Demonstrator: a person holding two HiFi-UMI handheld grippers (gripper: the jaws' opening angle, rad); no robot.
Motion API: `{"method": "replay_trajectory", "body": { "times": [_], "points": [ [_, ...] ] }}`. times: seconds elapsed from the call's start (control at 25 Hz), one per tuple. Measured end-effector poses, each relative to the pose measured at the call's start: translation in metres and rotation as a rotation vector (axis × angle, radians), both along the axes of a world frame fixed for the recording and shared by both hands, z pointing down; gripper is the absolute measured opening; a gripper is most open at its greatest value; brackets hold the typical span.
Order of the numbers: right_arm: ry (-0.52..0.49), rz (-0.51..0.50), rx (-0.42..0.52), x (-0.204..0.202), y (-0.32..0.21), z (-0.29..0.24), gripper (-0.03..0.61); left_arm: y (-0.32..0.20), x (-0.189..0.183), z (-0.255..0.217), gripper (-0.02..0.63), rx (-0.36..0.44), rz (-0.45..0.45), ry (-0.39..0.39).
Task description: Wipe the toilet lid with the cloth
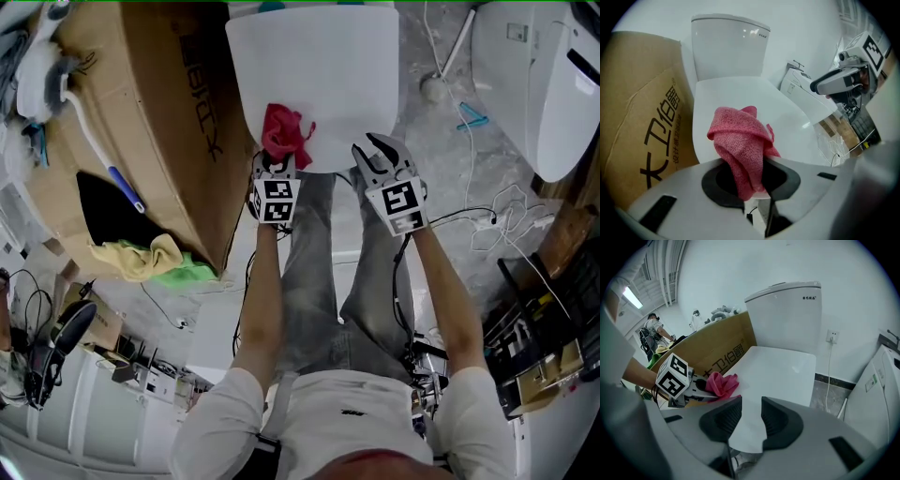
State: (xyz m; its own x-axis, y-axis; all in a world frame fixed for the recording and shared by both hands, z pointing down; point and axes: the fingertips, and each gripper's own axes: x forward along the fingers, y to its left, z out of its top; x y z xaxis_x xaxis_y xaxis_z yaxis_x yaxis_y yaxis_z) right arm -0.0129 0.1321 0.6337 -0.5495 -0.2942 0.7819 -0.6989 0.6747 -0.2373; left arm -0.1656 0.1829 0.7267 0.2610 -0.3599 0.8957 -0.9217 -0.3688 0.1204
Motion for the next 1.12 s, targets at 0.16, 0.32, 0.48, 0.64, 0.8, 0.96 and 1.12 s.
{"method": "replay_trajectory", "body": {
  "times": [0.16, 0.32, 0.48, 0.64, 0.8, 0.96, 1.12],
  "points": [
    [-0.007, -0.001, -0.001, 0.023, 0.004, 0.001, 0.141, 0.005, 0.03, 0.0, 0.103, -0.001, -0.01, 0.011],
    [-0.008, -0.002, -0.003, 0.046, 0.009, 0.002, 0.141, 0.008, 0.059, 0.002, 0.103, 0.0, -0.008, 0.024],
    [-0.013, 0.035, -0.025, 0.07, 0.014, 0.001, 0.141, 0.009, 0.089, 0.002, 0.103, 0.004, -0.001, 0.032],
    [-0.013, 0.051, -0.027, 0.091, 0.018, 0.001, 0.141, 0.01, 0.109, 0.003, 0.103, 0.007, 0.006, 0.031],
    [-0.016, 0.065, -0.022, 0.112, 0.019, -0.002, 0.141, 0.01, 0.126, 0.003, 0.103, 0.006, 0.011, 0.028],
    [-0.018, 0.079, -0.018, 0.127, 0.021, -0.006, 0.141, 0.009, 0.143, 0.002, 0.103, 0.006, 0.026, 0.034],
    [-0.019, 0.084, -0.01, 0.136, 0.021, -0.013, 0.141, 0.005, 0.166, -0.001, 0.103, -0.001, 0.076, 0.052]
  ]
}}
